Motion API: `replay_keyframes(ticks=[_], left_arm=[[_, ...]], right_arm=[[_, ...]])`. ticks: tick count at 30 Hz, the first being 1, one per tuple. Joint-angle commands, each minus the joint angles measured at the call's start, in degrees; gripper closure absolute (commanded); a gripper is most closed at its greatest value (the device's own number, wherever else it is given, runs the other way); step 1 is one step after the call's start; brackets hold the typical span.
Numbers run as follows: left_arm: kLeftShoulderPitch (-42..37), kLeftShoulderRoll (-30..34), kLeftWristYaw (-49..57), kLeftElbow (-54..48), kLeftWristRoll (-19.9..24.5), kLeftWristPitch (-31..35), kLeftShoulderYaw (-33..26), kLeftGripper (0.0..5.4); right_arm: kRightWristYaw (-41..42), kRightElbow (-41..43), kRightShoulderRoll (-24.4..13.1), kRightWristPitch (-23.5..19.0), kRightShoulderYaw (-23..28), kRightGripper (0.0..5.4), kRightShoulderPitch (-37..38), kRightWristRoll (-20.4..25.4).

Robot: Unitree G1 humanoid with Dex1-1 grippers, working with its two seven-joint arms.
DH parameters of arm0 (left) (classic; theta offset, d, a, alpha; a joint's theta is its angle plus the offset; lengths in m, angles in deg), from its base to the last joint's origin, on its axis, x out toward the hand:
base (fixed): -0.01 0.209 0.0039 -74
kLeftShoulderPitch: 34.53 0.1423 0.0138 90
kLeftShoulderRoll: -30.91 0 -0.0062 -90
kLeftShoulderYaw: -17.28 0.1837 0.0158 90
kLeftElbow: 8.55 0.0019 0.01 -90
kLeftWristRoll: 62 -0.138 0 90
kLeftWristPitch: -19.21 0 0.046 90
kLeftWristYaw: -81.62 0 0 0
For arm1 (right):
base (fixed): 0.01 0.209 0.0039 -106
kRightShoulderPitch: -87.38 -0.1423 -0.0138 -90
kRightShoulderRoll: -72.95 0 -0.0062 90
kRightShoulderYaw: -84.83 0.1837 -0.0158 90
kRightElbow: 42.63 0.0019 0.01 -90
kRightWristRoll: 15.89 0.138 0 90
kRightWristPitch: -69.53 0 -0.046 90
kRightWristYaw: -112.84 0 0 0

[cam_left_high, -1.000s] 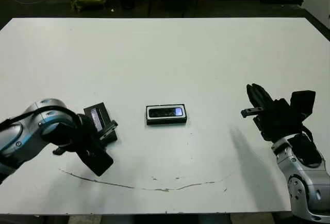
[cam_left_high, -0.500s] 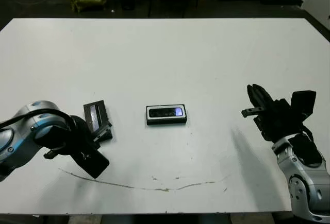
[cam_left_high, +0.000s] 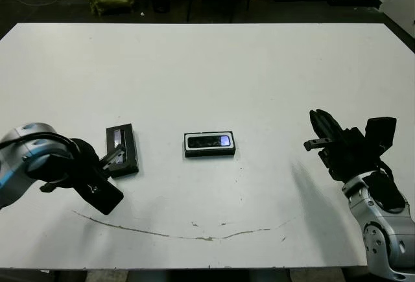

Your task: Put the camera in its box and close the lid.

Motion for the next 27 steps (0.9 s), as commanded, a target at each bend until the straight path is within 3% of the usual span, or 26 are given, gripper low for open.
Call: replay_keyframes(ticks=[1, 7, 11, 13, 16, 18, 23, 27], left_arm=[[0.05, -1.68, -1.53, -1.81, 11.75, 4.35, -3.85, 5.3], [-3.19, -5.69, 3.97, -9.05, 37.05, 21.25, -18.26, 5.3], [-2.16, -2.77, 12.97, -18.01, 43.53, 38.2, -25.25, 5.3], [0.6, -4.19, 17.81, -21.14, 46.21, 42.93, -28.84, 5.3], [6.39, -8.69, 27.65, -24.57, 48.85, 50.41, -32.86, 5.3], [12.03, -15.66, 36.62, -25.78, 49.2, 53.1, -34.57, 5.3], [23.4, -29.04, 50.66, -23.49, 43.47, 43.37, -32.78, 5.3], [28.87, -38.08, 62.01, -23.13, 39.77, 42.25, -30.27, 5.3]], right_arm=[[0.1, -1.01, -0.2, 0.14, -0.14, 5.4, 0.88, -0.45], [0.27, -1.78, -0.32, 1.27, -0.84, 5.4, 0.91, -1.16], [0.29, -1.93, -0.28, 1.6, -1.23, 5.4, 0.89, -1.49], [0.0, -1.58, -0.34, 1.3, -1.54, 5.4, 0.96, -1.88], [0.1, -1.93, -0.24, 1.79, -1.69, 5.4, 1.11, -2.1], [0.23, -2.12, -0.02, 2.01, -1.67, 5.4, 1.21, -1.84], [-0.91, -1.35, 0.52, 0.87, -2.18, 5.4, 1.54, -1.93], [-0.55, -1.45, 0.39, 0.92, -2.52, 5.4, 1.71, -1.53]])
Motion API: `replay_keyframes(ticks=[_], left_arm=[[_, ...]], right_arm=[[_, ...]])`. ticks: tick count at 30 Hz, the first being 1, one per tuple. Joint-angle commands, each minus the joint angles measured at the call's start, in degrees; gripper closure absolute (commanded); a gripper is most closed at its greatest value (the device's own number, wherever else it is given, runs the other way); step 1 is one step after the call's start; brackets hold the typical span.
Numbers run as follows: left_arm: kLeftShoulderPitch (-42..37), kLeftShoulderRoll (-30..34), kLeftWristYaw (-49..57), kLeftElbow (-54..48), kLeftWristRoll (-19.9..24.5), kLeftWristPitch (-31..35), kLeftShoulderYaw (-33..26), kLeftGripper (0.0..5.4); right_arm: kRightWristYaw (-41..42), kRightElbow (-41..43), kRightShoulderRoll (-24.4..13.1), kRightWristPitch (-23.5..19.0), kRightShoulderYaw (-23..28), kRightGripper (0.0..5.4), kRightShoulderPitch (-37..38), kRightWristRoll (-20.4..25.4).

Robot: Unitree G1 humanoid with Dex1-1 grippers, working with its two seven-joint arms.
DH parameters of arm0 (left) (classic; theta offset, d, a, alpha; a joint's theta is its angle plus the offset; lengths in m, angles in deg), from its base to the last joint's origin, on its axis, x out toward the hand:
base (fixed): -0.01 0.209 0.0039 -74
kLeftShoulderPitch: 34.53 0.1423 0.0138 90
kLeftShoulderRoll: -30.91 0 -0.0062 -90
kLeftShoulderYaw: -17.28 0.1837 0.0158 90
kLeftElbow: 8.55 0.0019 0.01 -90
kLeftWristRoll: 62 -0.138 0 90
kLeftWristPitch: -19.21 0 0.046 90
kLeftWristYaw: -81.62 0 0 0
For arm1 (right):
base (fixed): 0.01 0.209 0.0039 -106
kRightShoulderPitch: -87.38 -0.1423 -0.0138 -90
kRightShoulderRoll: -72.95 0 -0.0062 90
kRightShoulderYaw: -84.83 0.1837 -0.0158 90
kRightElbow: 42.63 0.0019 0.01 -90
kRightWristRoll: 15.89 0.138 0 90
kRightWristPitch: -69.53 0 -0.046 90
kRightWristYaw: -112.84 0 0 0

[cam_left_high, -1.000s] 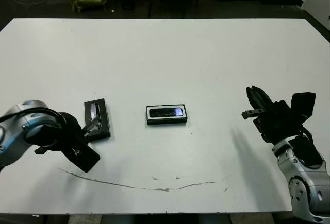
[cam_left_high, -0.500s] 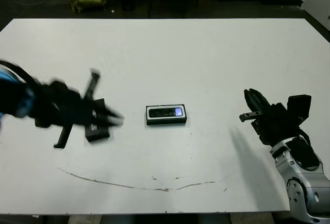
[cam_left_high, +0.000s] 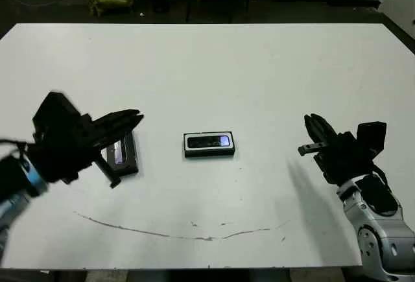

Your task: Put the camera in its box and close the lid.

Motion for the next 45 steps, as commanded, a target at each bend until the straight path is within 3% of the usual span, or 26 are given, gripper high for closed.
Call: replay_keyframes(ticks=[1, 8, 15, 19, 22, 26, 38, 41, 45], left_arm=[[4.26, -5.84, 8.62, -0.61, -2.45, 3.47, 1.92, 5.3], [11.32, -15.42, 19.96, -3.72, -2.09, 11.07, 4.18, 5.3], [15.48, -22.21, 26.27, -3.54, -3.73, 9.65, 8.02, 5.3], [16.49, -20.86, 29.31, -3.71, -10.23, 6.6, 13.46, 5.22], [14.89, -21.85, 32.74, -7.66, -13.17, 11.96, 17.37, 4.71], [13.26, -21.18, 32.96, -8.72, -15.15, 13.42, 20.57, 3.74], [14.18, -20.8, 31.79, -1.79, -20.6, 1.53, 20.94, 0.82], [14.24, -22.83, 32.07, -1.39, -20.18, 0.23, 20.09, 0.08], [14.1, -23.75, 32.35, -0.88, -20.66, -0.28, 19.65, 0.01]], right_arm=[[0.0, -0.41, 0.12, -1.05, -0.24, 5.4, 0.81, -0.05], [-0.46, -0.21, 1.1, -1.27, -0.81, 5.4, 1.03, 0.18], [-0.94, -0.57, 2.63, -0.31, -2.18, 5.4, 1.12, -0.31], [-1.37, -0.2, 2.8, -0.4, -3.13, 5.4, 1.1, -1.25], [-1.75, -0.03, 3.13, -0.6, -3.49, 5.4, 1.38, -1.67], [-1.49, -0.14, 3.49, -0.27, -3.61, 5.4, 1.89, -1.56], [-0.94, -0.19, 3.69, -0.99, -3.32, 5.4, 2.67, -0.68], [-0.9, -0.49, 3.26, -0.47, -3.8, 5.4, 2.6, -1.58], [-1.14, -0.06, 3.31, -1.29, -3.81, 5.4, 2.73, -1.62]])
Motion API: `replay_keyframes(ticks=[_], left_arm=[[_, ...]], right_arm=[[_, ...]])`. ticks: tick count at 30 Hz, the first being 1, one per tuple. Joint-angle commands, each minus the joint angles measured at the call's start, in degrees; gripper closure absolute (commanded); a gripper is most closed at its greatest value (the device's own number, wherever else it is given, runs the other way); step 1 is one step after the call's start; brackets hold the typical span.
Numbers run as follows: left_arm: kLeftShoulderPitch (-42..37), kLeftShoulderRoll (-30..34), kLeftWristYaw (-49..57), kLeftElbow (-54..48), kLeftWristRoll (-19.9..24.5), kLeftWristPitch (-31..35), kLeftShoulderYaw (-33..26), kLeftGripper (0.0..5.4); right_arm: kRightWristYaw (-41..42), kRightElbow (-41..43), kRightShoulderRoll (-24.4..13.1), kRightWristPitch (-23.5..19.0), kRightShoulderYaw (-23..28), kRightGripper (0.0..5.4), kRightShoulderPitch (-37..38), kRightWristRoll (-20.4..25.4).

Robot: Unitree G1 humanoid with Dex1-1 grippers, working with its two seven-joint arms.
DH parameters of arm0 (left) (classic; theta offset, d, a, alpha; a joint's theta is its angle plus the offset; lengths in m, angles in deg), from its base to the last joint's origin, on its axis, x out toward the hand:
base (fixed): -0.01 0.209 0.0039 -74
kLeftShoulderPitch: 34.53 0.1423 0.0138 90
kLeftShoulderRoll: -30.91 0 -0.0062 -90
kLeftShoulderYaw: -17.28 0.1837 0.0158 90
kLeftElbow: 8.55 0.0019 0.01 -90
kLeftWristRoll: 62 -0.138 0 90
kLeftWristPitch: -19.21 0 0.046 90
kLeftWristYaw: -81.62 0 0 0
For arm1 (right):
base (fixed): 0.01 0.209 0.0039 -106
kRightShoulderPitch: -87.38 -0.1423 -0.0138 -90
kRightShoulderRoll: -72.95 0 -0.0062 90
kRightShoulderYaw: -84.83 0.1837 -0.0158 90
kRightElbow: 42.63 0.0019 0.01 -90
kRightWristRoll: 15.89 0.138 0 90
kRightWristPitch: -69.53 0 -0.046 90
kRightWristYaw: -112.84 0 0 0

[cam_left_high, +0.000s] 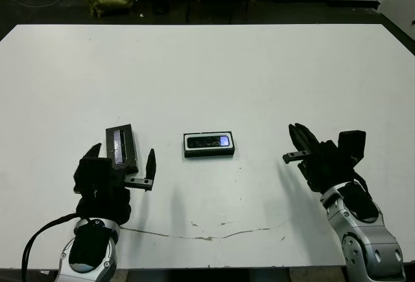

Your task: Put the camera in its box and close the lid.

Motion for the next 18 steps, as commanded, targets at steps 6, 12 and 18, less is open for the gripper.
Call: replay_keyframes(ticks=[6, 12, 18], left_arm=[[-0.32, -6.76, 3.05, -0.24, 1.71, 6.43, -3.01, 0.01], [-2.46, -10.86, 0.99, -0.41, 9.34, 11.33, -8.77, 0.01], [-4.88, -12.67, 2.37, -3.04, 13.9, 19.02, -11.45, 0.01]], right_arm=[[-0.24, -0.15, -0.5, -1.31, -0.31, 5.4, 0.78, -0.7], [0.25, -0.78, -0.45, -0.86, -0.81, 5.4, 0.63, -0.95], [1.11, -1.79, 0.24, -0.08, -0.62, 5.4, 0.78, 0.08]])
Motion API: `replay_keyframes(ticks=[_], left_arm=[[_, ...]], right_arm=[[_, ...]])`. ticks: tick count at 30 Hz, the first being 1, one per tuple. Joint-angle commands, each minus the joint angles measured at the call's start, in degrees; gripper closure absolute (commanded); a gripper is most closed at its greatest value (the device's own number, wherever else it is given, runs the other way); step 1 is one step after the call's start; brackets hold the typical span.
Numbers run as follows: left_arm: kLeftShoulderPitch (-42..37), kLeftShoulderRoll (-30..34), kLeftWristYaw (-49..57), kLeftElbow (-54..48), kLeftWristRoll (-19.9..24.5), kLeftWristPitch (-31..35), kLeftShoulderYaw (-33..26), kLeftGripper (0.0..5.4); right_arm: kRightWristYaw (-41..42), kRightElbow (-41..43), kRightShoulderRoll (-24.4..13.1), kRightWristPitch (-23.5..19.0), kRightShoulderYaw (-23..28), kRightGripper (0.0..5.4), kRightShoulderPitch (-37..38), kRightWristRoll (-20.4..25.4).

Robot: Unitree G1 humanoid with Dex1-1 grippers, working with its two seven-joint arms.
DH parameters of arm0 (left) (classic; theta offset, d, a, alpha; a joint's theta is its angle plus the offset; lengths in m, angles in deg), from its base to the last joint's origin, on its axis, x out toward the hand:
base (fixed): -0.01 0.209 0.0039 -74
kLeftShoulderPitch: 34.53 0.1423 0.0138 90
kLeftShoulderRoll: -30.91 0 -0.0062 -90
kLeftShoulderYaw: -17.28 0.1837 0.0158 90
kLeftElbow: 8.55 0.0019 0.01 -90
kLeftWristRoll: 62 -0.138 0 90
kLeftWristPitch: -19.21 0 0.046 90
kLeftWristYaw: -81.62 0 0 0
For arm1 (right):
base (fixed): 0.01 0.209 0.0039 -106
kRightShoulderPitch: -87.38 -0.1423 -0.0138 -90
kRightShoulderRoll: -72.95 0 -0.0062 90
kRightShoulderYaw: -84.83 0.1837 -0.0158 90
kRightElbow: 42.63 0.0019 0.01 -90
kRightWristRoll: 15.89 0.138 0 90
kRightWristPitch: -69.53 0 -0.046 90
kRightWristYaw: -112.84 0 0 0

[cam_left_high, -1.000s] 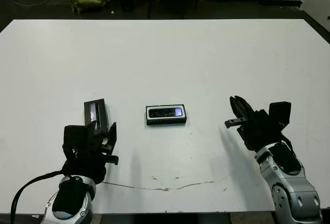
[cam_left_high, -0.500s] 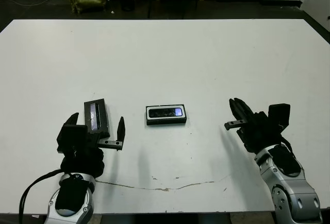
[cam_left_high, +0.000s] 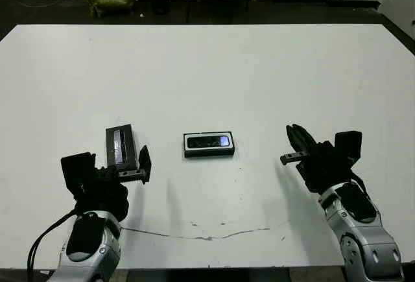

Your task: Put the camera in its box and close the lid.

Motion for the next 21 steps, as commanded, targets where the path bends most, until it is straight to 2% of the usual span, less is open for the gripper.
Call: replay_keyframes(ticks=[1, 9, 21], left_arm=[[-1.05, -1.06, 1.17, -0.6, 1.21, 4.27, -1.13, 0.01], [-3.56, 0.11, 3.02, -1.41, 0.62, 9.13, -0.35, 0.01], [-4.51, 2.31, 3.75, 2.13, -3.81, 7.3, 1.47, 0.01]], right_arm=[[0.21, -1.0, 0.24, -0.48, 0.19, 5.4, 0.72, 0.45], [0.01, -0.72, 0.51, -1.0, 0.15, 5.4, 1.08, 0.72], [-0.19, -0.26, 0.47, -2.21, -0.1, 5.4, 1.59, 0.89]])
